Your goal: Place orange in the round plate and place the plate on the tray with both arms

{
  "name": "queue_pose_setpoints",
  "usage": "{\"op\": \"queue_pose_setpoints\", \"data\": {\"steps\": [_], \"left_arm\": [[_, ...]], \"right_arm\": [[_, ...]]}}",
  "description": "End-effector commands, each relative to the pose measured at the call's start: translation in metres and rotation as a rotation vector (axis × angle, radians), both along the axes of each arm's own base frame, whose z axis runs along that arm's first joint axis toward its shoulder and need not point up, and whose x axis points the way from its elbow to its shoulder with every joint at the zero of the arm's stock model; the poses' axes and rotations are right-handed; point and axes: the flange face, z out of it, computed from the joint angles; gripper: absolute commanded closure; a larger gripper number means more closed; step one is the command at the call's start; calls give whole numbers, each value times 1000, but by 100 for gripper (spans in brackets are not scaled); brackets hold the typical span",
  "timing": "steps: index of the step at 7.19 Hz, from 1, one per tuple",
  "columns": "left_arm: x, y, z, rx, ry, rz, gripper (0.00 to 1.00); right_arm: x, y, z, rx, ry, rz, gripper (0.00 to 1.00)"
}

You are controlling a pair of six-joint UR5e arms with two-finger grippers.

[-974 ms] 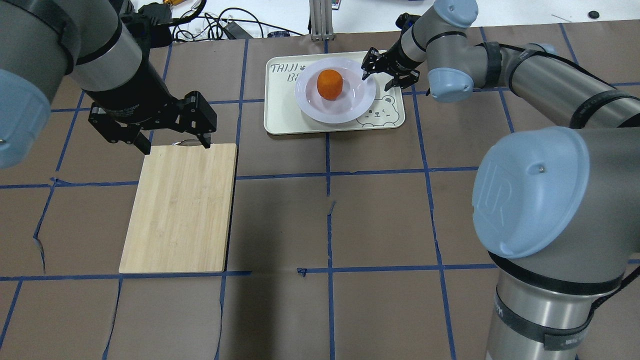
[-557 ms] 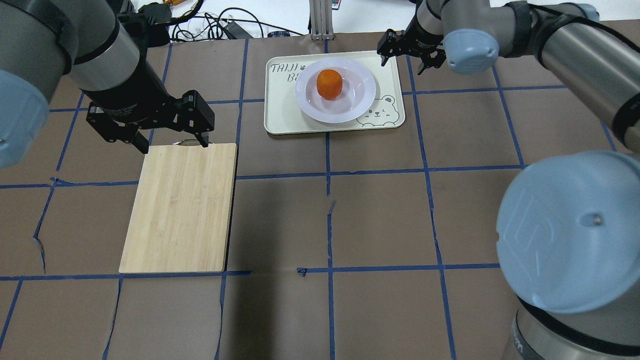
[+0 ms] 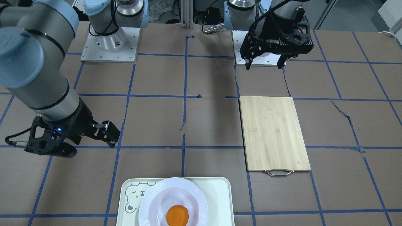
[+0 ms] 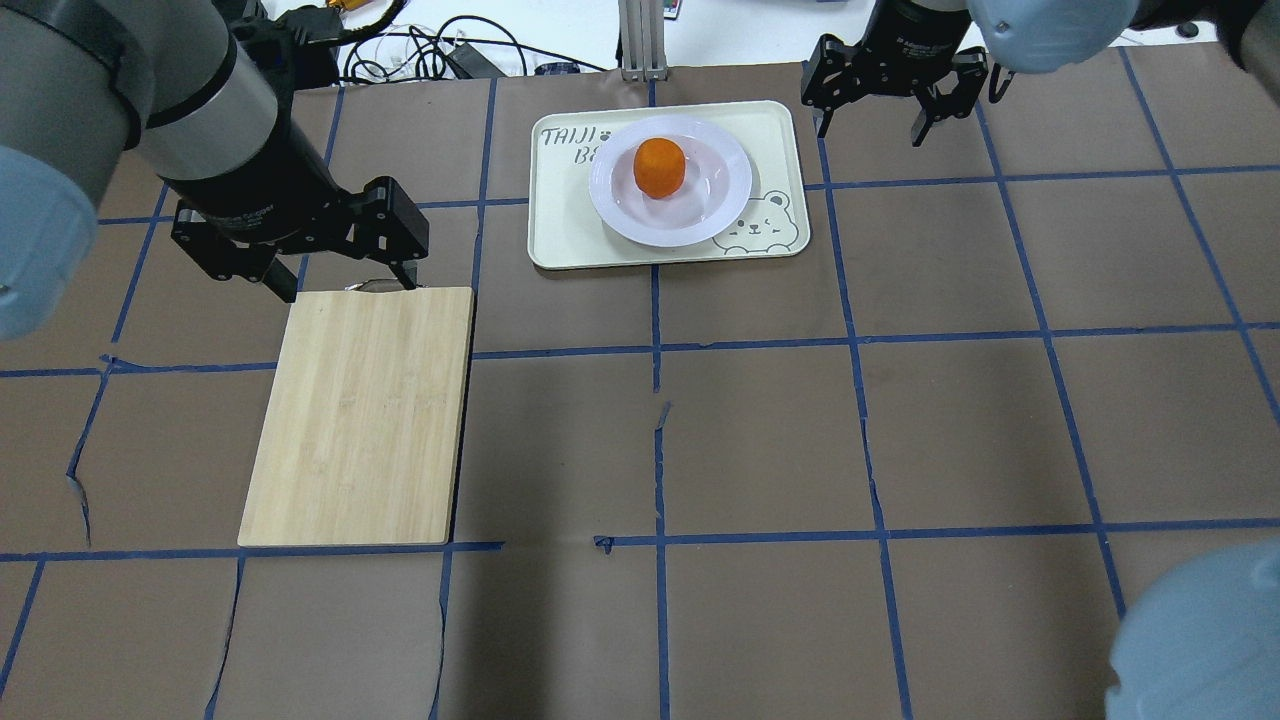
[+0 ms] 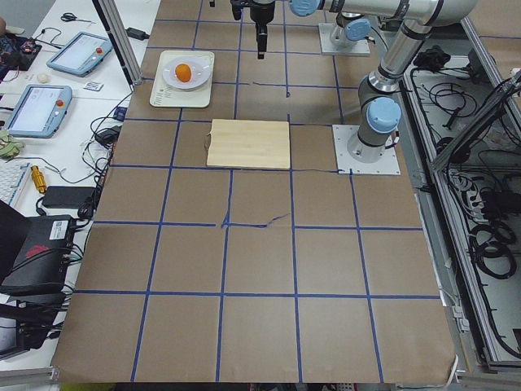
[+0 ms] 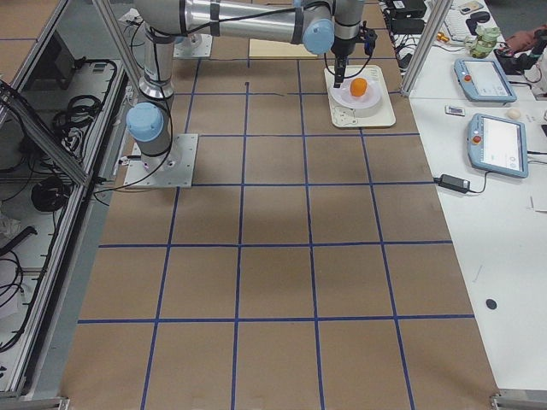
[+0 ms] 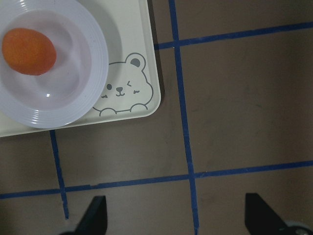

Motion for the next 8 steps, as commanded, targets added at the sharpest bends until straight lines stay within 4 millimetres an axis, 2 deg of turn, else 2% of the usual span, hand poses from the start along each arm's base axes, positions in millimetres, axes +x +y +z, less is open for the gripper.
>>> {"op": "queue_pose_setpoints", "data": {"steps": [1,8], "left_arm": [[1,-1,-1,2,-1,3,0],[2,1,-1,-1,0,4,0]], "right_arm": [[-1,21,29,-7,20,4,0],[-7,19,30,-17,26,-3,0]]}}
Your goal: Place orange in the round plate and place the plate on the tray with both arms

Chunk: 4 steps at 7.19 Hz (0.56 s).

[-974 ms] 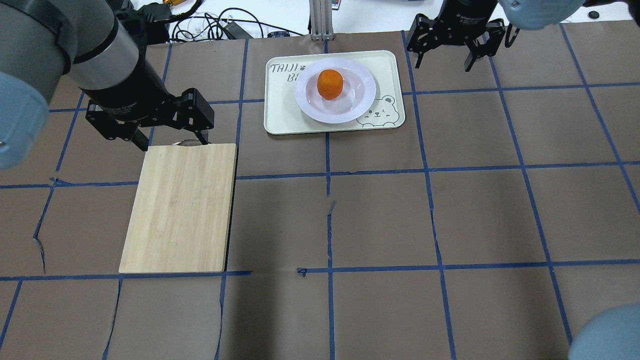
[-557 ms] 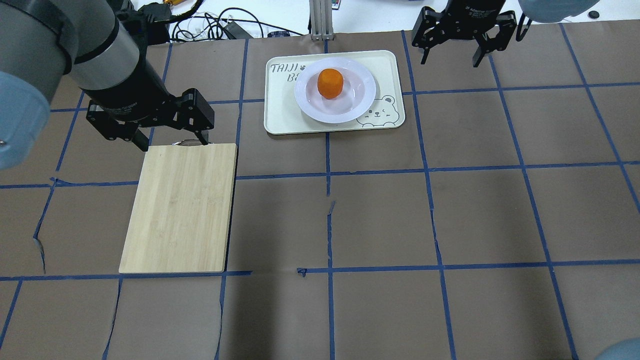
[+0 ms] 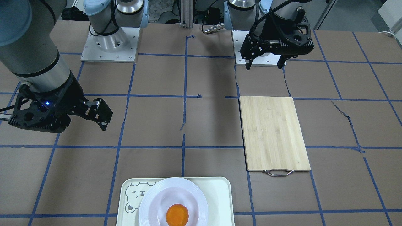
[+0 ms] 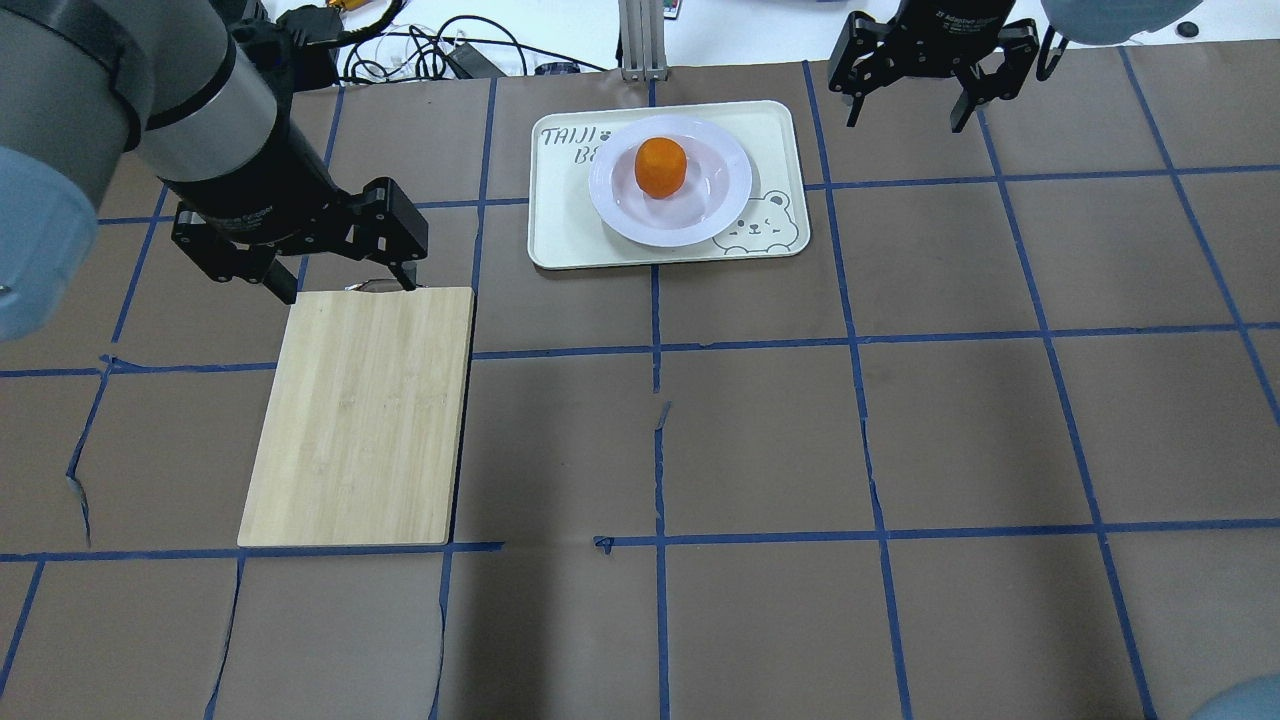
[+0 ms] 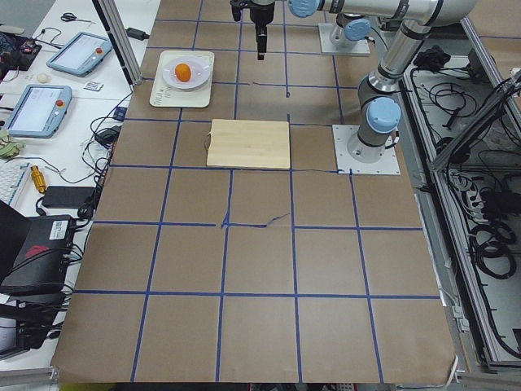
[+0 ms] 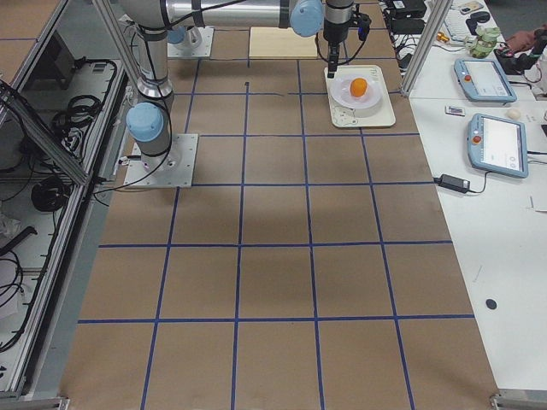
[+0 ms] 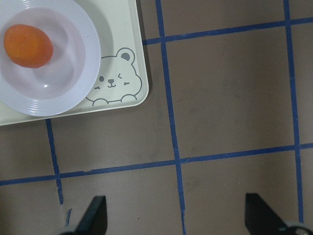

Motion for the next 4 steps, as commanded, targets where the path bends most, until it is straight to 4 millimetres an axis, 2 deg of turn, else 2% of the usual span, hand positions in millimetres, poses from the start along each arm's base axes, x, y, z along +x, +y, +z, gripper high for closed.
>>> {"op": "queue_pose_setpoints", "data": {"steps": [1,4], "left_arm": [[0,0,0,-1,-4,0,0],[1,3,1,0,-5,0,0]], "right_arm": [[-1,0,0,-1,-2,0,0],[-1,0,-1,2,-1,-1,0]]}}
